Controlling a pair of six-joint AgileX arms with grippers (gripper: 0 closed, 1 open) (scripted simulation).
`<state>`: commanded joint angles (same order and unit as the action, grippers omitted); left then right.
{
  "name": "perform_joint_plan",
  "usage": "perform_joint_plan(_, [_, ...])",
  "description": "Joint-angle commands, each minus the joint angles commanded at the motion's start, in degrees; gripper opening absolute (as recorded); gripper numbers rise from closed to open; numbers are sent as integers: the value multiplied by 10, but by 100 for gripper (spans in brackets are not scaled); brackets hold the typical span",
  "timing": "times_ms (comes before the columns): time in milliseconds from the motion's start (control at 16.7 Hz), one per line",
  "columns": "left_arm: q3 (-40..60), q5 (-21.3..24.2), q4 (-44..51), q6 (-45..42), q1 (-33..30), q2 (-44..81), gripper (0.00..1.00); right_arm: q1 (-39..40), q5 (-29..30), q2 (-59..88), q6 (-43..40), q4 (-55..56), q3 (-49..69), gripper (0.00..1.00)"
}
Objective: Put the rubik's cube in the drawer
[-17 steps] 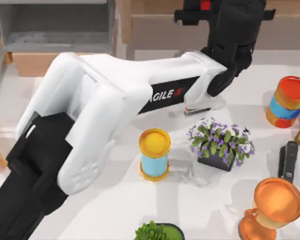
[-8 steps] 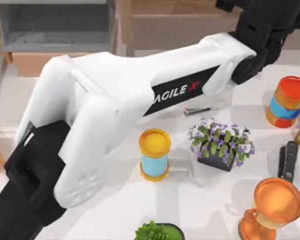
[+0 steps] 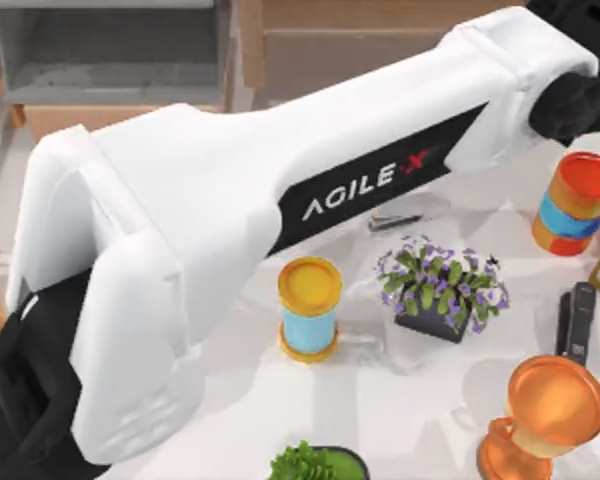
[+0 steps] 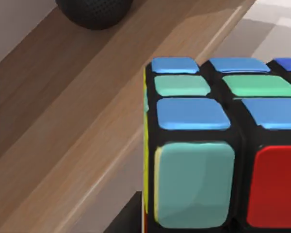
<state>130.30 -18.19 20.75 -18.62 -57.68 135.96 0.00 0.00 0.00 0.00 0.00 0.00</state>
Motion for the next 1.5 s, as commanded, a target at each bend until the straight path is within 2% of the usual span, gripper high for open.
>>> perform_joint_plan(180, [29,53,139,-26,14,-22,0,0,0,0,0,0,0,100])
perform_joint_plan(360, [58,96,285,-46,60,-33,0,0,0,0,0,0,0,100])
perform_joint_plan(540, [88,127,427,-57,139,-34,0,0,0,0,0,0,0,100])
perform_joint_plan(840, [158,157,627,-56,323,-27,0,0,0,0,0,0,0,100])
perform_joint_plan(1020, [212,165,706,-48,459,-5,0,0,0,0,0,0,0,100])
perform_joint_plan(1260, [303,165,762,-34,637,50,0,0,0,0,0,0,0,100])
perform_joint_plan(1500, [359,176,766,-24,742,165,0,0,0,0,0,0,0,100])
